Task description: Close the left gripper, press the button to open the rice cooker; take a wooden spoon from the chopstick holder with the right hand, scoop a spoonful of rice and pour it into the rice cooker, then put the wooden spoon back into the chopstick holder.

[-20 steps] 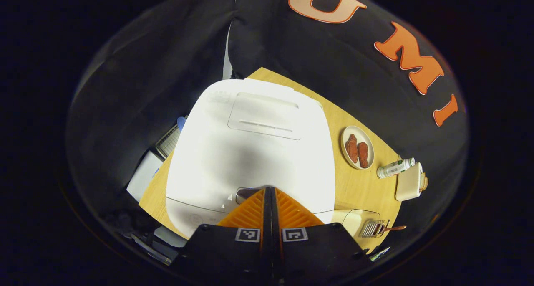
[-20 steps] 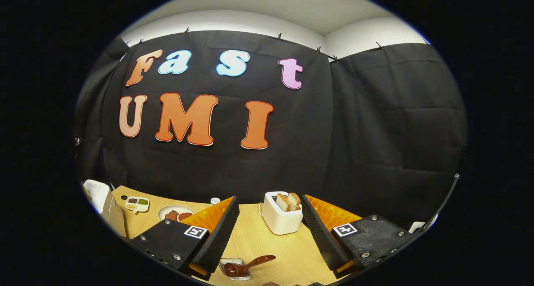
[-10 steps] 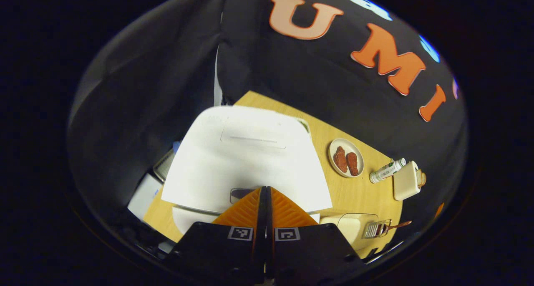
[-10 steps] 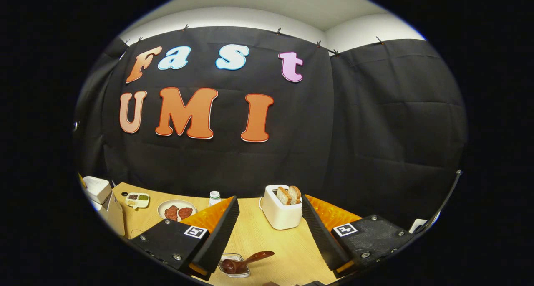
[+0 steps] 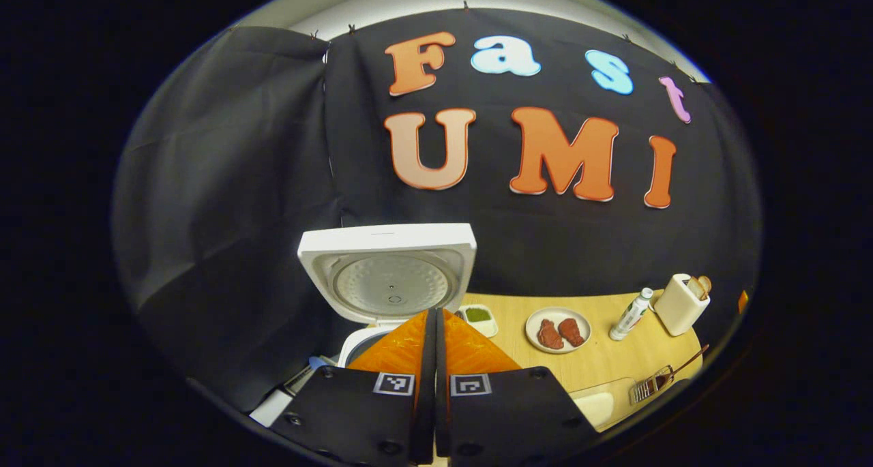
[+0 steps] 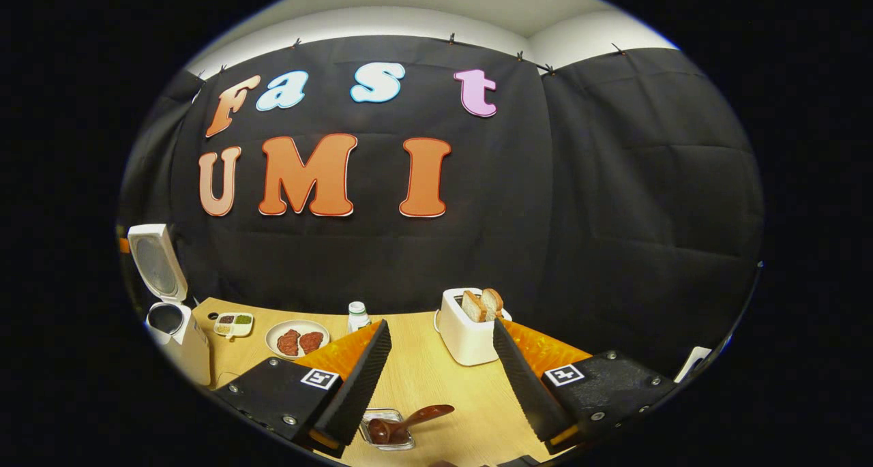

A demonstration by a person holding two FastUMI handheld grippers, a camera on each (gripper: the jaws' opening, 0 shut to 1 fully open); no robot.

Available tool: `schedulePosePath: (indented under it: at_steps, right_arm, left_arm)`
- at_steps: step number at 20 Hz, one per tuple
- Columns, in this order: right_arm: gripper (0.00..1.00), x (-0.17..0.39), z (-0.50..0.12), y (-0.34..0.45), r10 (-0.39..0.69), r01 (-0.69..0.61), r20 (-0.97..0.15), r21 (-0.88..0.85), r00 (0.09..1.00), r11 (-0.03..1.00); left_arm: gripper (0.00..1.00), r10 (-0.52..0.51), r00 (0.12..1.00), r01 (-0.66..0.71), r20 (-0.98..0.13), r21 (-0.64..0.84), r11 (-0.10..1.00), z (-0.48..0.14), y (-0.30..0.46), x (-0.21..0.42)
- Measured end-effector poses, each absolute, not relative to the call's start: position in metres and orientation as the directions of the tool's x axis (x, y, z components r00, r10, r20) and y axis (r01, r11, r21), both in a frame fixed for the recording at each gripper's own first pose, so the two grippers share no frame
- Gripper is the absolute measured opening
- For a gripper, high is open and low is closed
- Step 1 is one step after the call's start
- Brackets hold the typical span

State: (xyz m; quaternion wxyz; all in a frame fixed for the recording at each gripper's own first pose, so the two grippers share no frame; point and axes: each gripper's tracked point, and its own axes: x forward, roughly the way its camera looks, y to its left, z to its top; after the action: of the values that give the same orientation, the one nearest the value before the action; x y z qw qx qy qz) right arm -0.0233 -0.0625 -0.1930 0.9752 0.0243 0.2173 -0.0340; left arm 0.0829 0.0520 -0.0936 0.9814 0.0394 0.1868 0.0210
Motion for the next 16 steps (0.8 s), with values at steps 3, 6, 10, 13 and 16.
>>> schedulePosePath:
  at_steps: [3, 6, 10, 13, 16]
  right_arm:
    - [0.94, -0.026, -0.206, -0.065, -0.046, 0.076, -0.449, 0.049, 0.892, 0.996]
    - [0.94, -0.032, -0.221, -0.066, -0.03, 0.069, -0.474, 0.065, 0.88, 0.995]
    - [0.94, -0.04, -0.239, -0.06, 0.015, 0.031, -0.496, 0.085, 0.868, 0.996]
    - [0.94, -0.049, -0.257, -0.055, 0.042, 0.009, -0.531, 0.093, 0.846, 0.996]
    - [0.94, -0.055, -0.274, -0.047, 0.08, -0.02, -0.56, 0.112, 0.825, 0.993]
  left_arm:
    - [0.06, 0.074, 0.971, -0.039, -0.229, 0.151, 0.988, -0.052, 0.039, 0.077]
    - [0.07, 0.088, 0.988, -0.061, -0.125, 0.207, 0.976, -0.026, 0.02, 0.07]
    - [0.11, 0.09, 0.996, -0.092, 0.02, 0.247, 0.965, 0.007, -0.003, 0.05]
    - [0.1, 0.075, 0.994, -0.093, 0.075, 0.279, 0.956, 0.02, -0.024, 0.039]
    - [0.13, 0.048, 0.996, -0.069, 0.081, 0.284, 0.956, 0.016, -0.047, 0.029]
